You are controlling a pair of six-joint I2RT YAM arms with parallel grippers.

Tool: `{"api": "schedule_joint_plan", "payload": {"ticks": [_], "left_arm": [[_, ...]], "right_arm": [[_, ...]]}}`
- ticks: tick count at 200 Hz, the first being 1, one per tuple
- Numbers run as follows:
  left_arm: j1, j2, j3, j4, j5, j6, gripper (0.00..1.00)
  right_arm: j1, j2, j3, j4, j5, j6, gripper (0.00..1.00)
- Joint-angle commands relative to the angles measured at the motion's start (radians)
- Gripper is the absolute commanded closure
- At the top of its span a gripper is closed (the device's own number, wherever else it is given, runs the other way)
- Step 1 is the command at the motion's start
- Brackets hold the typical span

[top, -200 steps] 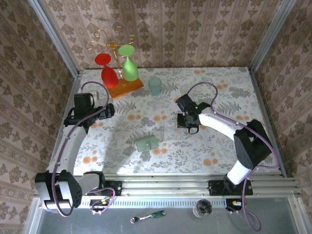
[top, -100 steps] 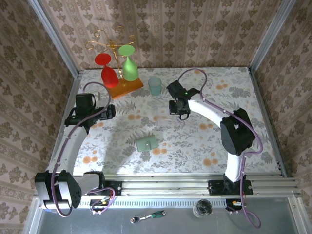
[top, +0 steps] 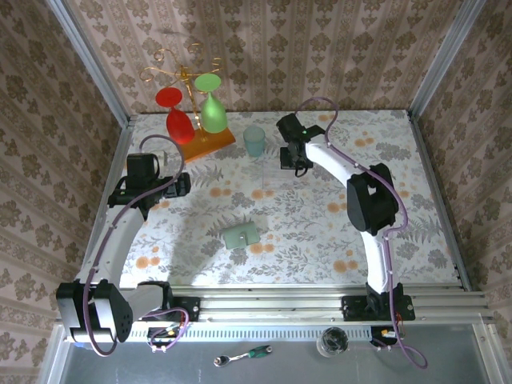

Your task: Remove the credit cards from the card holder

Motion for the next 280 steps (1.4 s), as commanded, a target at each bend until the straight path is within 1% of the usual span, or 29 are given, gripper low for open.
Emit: {"api": "schedule_joint_plan", "payload": {"ticks": [1, 33, 77, 173, 233, 280], "left_arm": [[-0.004, -0.017, 0.015, -0.02, -0.019, 0.025, 0.0], [-0.005, -0.016, 0.016, -0.021, -0.024, 0.028, 0.0], [-0.004, -0.017, 0.015, -0.021, -0.025, 0.028, 0.0], [-0.003, -0.012, 0.017, -0.02, -0.017, 0.027, 0.0], [-0.005, -0.008, 0.019, -0.02, -0.015, 0.027, 0.0], [-0.004, -0.012, 0.019, -0.022, -0.016, 0.027, 0.0]], "right_arm": [[0.0, 0.044, 0.064, -0.056, -0.003, -0.022, 0.91], [0.0, 0.084, 0.104, -0.067, -0.016, -0.025, 0.91], [0.0, 0.099, 0.1, -0.067, -0.031, -0.021, 0.9], [0.018, 0.045, 0.018, -0.047, -0.047, 0.015, 0.9], [0.03, 0.022, 0.011, -0.055, -0.032, 0.037, 0.9], [0.034, 0.03, 0.012, -0.05, -0.032, 0.055, 0.85]]}}
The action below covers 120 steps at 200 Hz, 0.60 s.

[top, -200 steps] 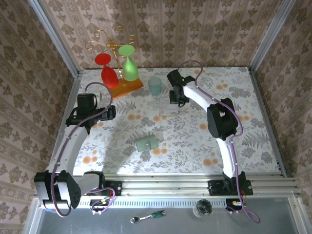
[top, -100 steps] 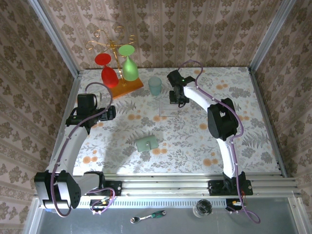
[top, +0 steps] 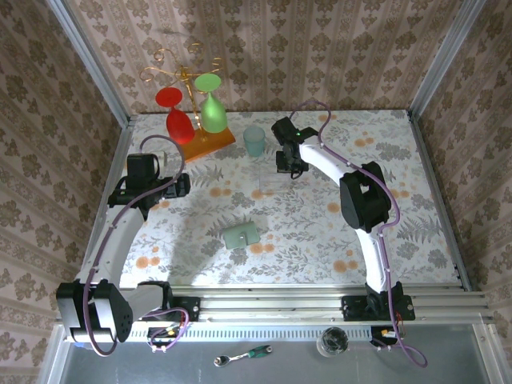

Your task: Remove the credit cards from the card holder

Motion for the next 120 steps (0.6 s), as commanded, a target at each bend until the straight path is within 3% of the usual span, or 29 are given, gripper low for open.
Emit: {"api": "schedule_joint_plan", "payload": {"ticks": [1, 120], "left_arm": [[-0.003, -0.012, 0.019, -0.015, -0.005, 0.02, 0.0], [-0.003, -0.006, 0.019, -0.017, -0.002, 0.02, 0.0]], "right_arm": [[0.011, -0.028, -0.016, -0.032, -0.012, 0.026, 0.85], [0.013, -0.063, -0.026, -0.029, -0.001, 0.043, 0.77]]}}
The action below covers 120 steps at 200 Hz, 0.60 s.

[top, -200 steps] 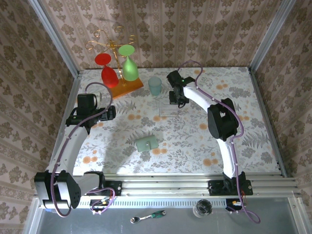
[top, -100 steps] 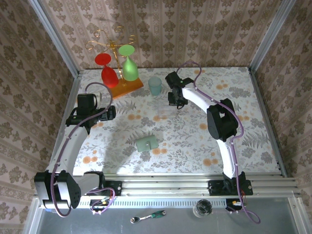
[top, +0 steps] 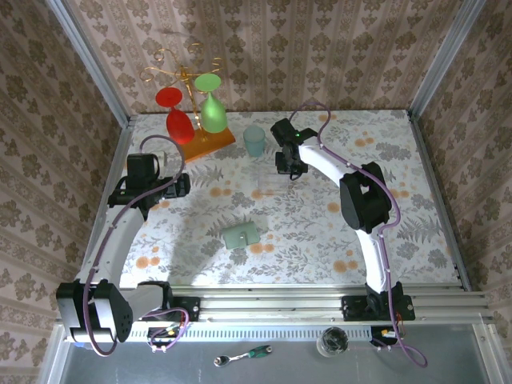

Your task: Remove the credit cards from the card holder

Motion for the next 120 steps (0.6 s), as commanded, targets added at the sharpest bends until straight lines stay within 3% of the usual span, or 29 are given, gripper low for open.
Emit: {"api": "schedule_joint_plan", "payload": {"ticks": [1, 120], "left_arm": [[-0.004, -0.006, 0.019, -0.017, -0.003, 0.02, 0.0], [-0.005, 0.005, 0.019, -0.019, -0.003, 0.02, 0.0]], "right_arm": [[0.007, -0.052, -0.011, -0.028, -0.001, 0.017, 0.78], [0.007, -0.04, 0.015, 0.003, -0.036, 0.01, 0.78]]}}
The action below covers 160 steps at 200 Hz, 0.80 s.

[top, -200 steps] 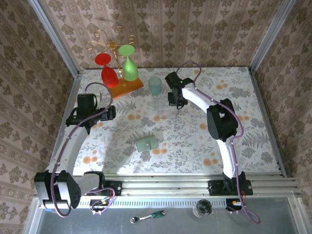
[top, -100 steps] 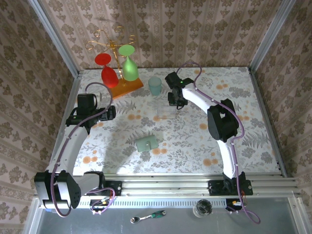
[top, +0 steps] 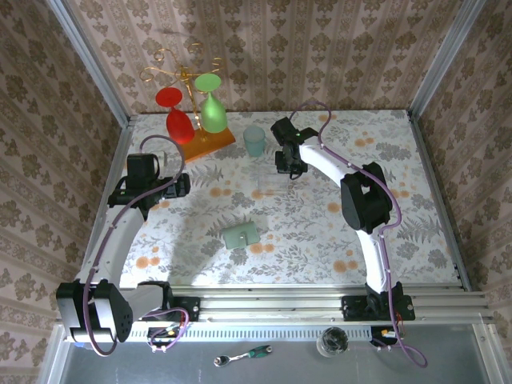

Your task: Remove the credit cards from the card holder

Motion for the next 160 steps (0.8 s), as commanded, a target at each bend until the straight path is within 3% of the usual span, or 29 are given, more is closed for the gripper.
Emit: {"api": "schedule_joint_plan", "payload": {"ticks": [1, 160], "left_arm": [[-0.005, 0.005, 0.019, -0.018, -0.004, 0.019, 0.0], [-0.013, 0.018, 0.02, -0.02, 0.008, 0.024, 0.0]], "right_arm": [[0.006, -0.032, 0.015, 0.0, -0.019, 0.01, 0.78], [0.005, -0.037, 0.053, -0.01, -0.029, -0.009, 0.77]]}}
